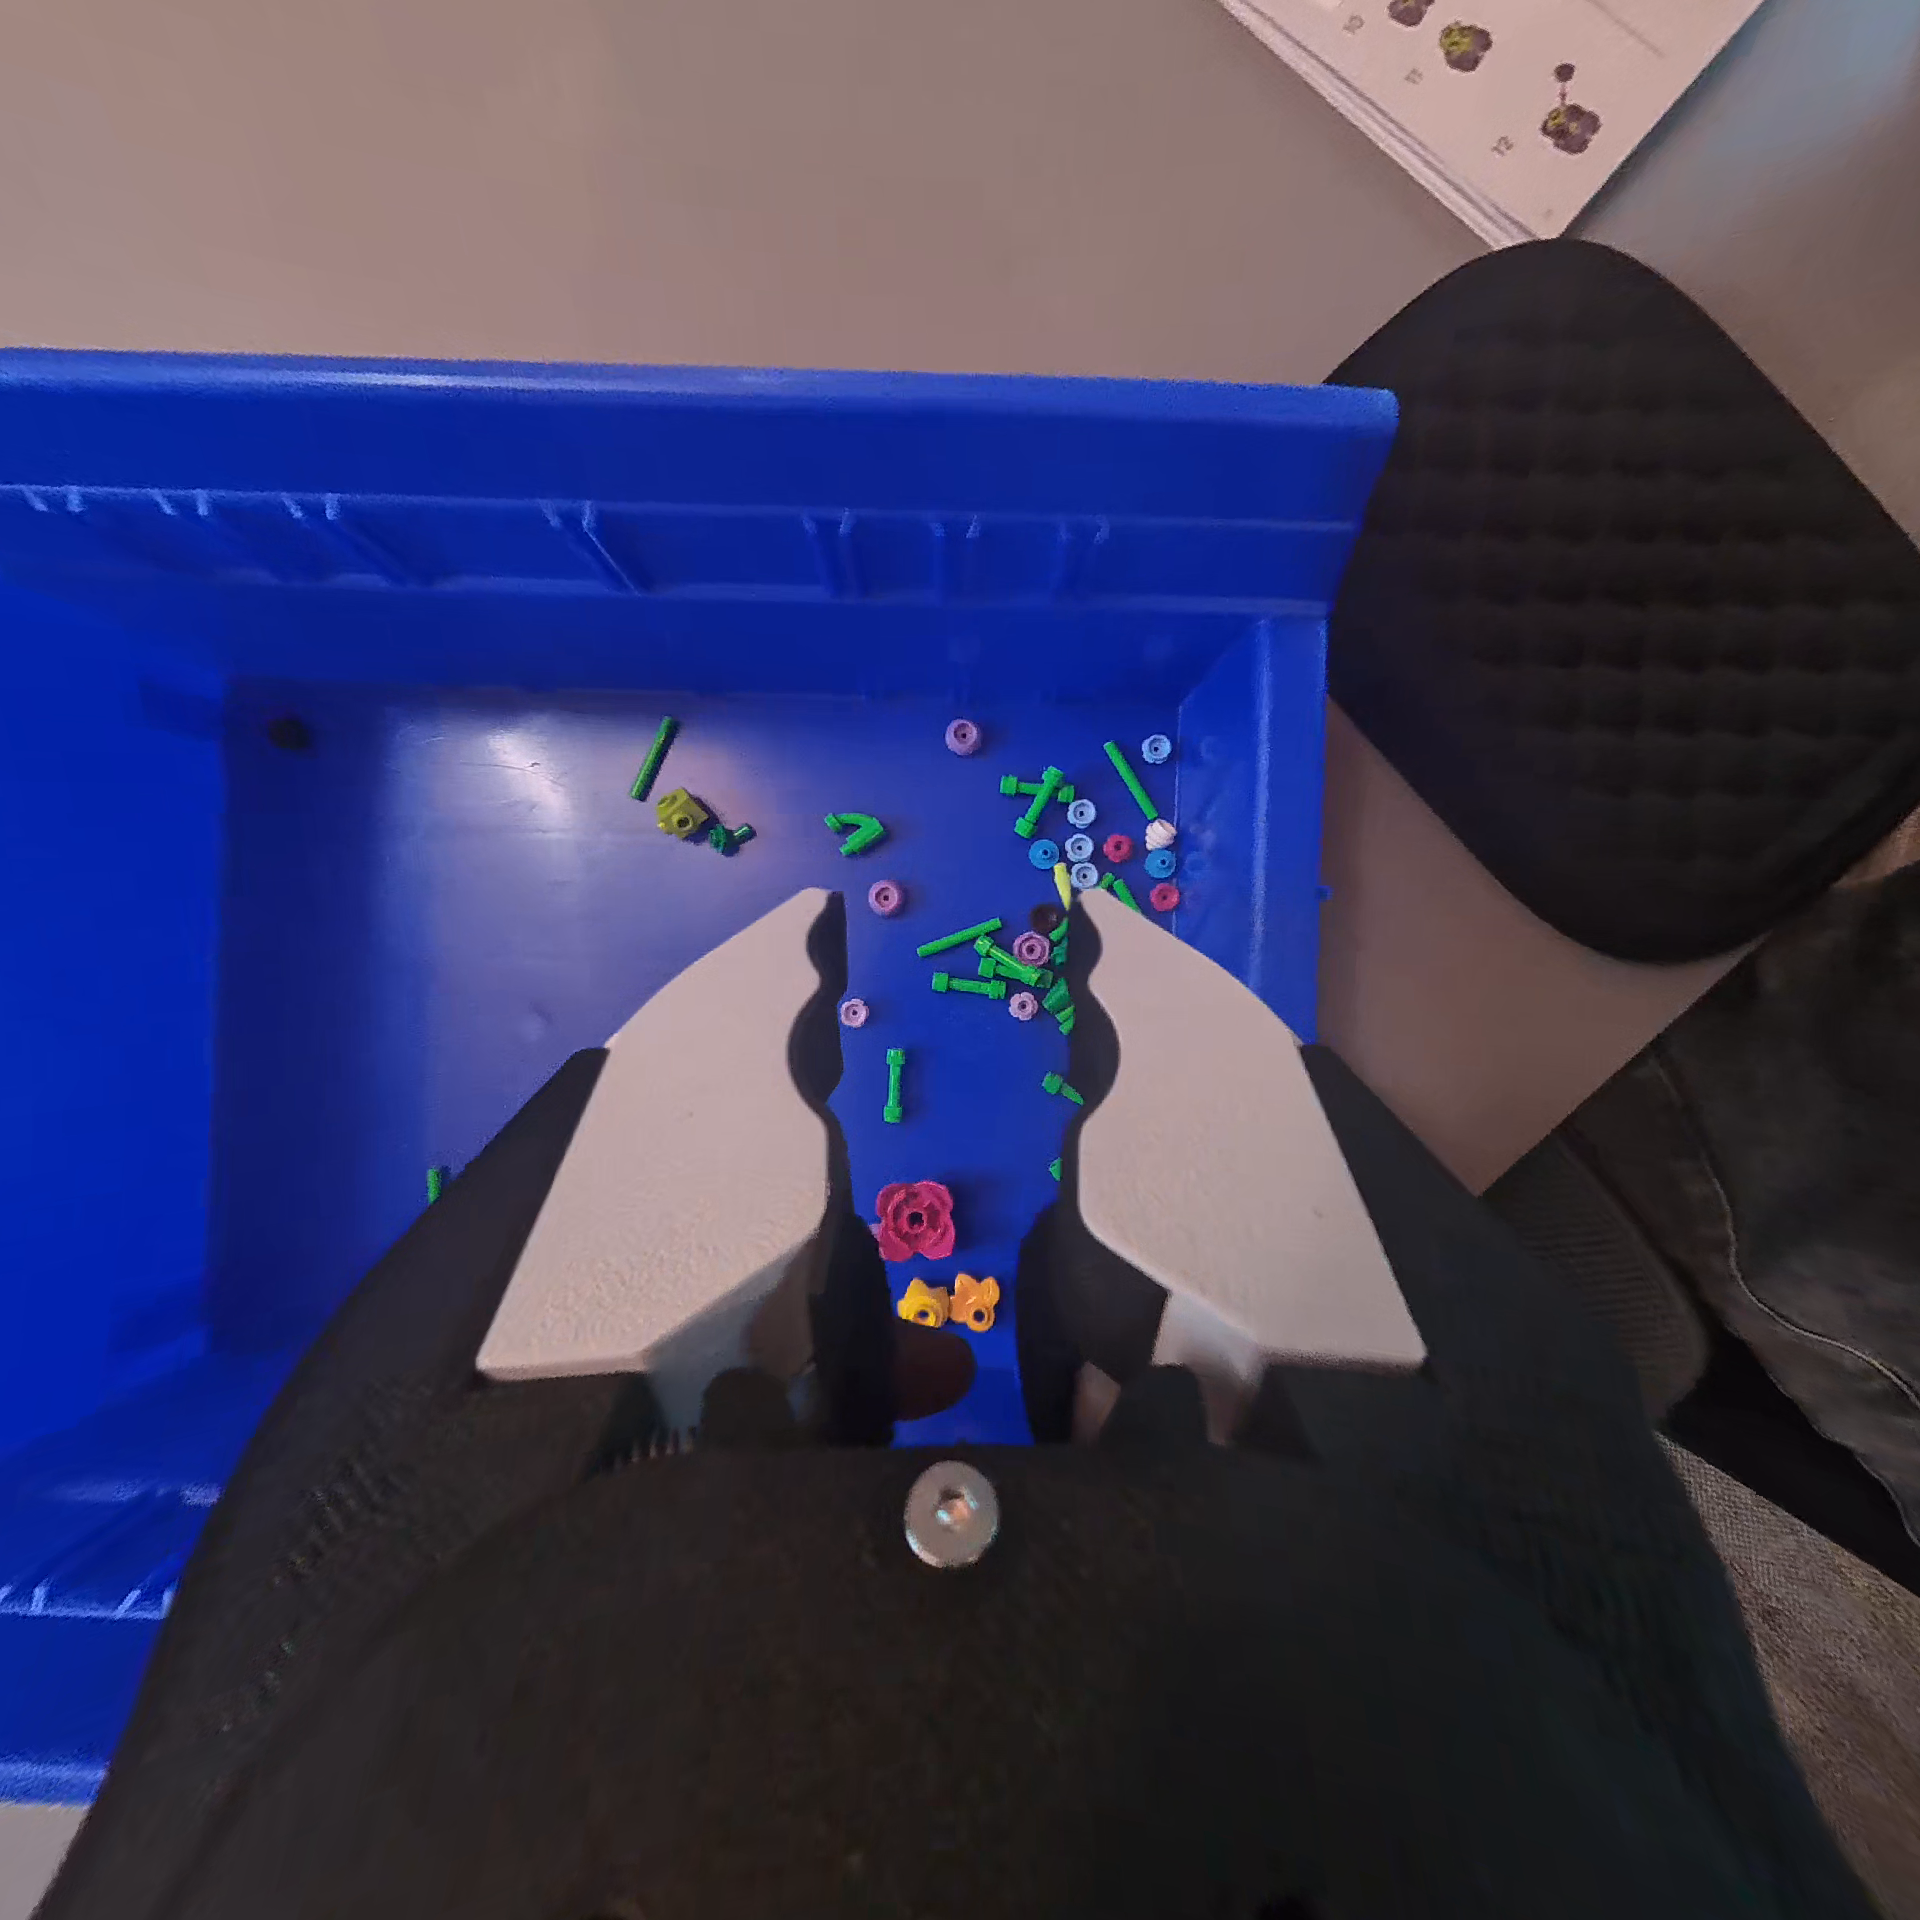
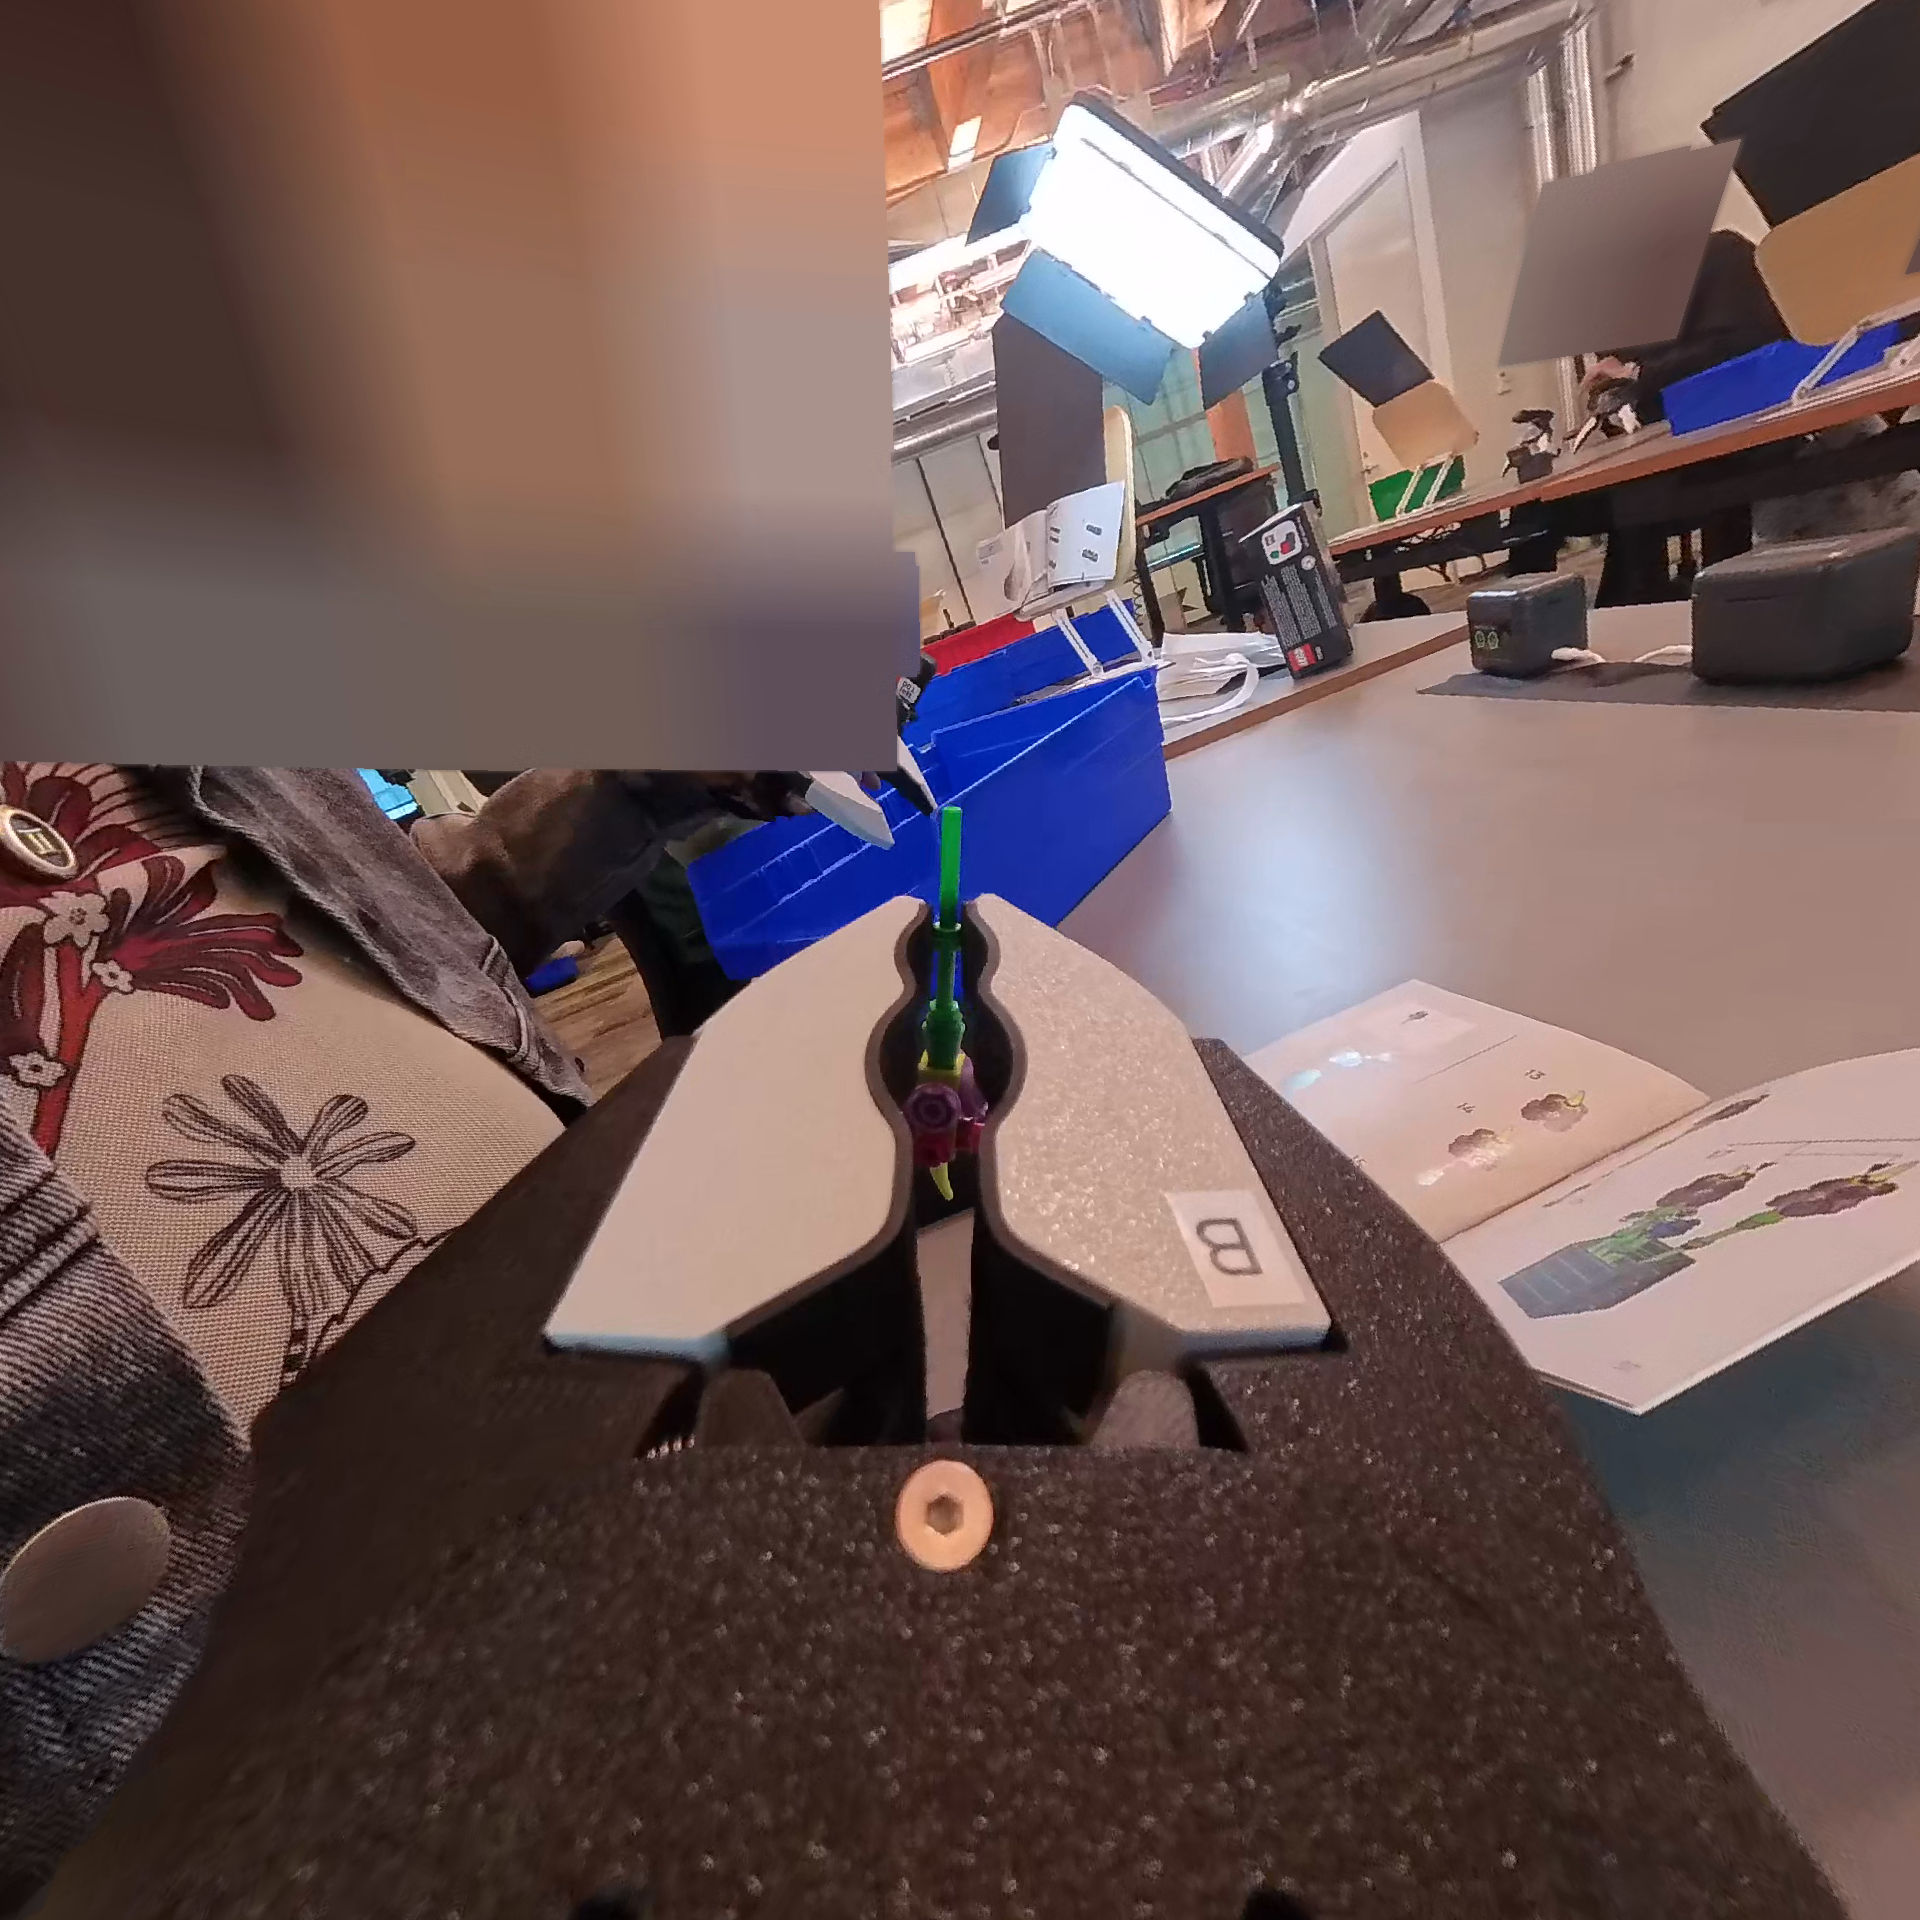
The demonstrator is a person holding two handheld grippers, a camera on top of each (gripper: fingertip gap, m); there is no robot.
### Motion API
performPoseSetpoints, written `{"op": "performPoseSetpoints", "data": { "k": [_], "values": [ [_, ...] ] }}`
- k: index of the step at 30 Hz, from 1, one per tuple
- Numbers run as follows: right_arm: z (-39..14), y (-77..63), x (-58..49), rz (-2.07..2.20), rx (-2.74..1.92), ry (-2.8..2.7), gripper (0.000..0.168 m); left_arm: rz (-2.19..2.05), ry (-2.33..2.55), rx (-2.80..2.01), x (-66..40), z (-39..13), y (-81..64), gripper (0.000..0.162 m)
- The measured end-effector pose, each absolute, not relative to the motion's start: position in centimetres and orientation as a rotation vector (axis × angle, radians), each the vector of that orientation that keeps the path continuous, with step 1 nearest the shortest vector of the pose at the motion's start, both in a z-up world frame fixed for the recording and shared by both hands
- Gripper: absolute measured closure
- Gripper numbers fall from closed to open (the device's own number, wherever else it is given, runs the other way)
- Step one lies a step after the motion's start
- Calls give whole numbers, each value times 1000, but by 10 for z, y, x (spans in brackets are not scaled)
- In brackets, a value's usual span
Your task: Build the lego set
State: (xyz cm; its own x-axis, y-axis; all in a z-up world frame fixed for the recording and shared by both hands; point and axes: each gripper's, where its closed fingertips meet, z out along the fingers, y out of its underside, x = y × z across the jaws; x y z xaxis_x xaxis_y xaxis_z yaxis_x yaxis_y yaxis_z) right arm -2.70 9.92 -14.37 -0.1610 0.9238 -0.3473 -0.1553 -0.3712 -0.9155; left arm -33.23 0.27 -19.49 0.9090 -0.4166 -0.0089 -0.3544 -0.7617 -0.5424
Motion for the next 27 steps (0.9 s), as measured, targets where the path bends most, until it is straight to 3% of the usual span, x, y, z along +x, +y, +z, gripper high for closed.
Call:
{"op": "performPoseSetpoints", "data": {
  "k": [1, 19, 27],
  "values": [
    [-144, 100, -27, 1659, -1267, -964, 164, -155, 558, -2513, -333, -196, 3, 122],
    [-143, 104, -25, 1676, -1270, -932, 164, -309, 650, -2620, -320, -230, 5, 123],
    [-144, 106, -26, 1685, -1278, -924, 164, -262, 830, -2685, -337, -236, -1, 133]
  ]
}}
